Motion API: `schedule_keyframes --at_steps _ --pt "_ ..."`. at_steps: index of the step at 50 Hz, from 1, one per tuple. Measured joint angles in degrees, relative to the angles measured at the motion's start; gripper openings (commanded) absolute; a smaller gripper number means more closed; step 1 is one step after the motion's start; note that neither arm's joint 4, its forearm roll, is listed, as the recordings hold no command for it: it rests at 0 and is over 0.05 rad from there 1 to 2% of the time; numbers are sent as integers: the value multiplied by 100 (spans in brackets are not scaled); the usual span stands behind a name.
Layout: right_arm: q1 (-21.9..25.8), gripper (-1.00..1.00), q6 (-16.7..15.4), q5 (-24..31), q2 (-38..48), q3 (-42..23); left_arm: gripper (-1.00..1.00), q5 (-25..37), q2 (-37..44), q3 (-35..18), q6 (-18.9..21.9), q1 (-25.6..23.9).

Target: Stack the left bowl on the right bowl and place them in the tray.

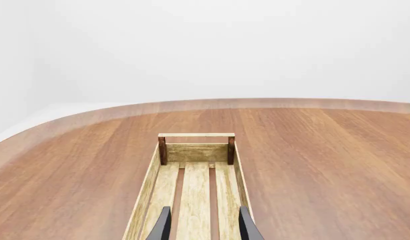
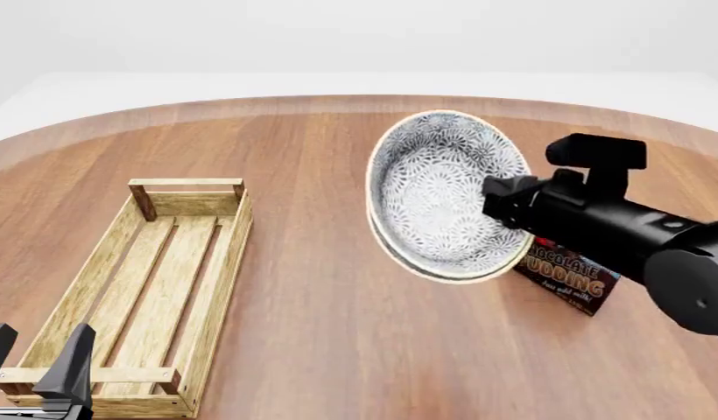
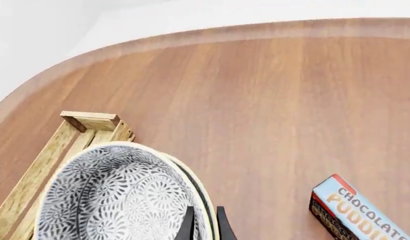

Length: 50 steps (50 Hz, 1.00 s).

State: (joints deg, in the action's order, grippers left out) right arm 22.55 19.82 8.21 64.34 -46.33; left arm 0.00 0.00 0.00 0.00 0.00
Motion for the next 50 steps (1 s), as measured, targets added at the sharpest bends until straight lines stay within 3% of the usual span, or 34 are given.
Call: schedule_keyframes --at_steps 23,50 --pt "983 -100 -219 527 1602 -2345 100 0 0 0 0 0" --pt "1669 -100 -446 809 3242 -4574 100 0 0 0 0 0"
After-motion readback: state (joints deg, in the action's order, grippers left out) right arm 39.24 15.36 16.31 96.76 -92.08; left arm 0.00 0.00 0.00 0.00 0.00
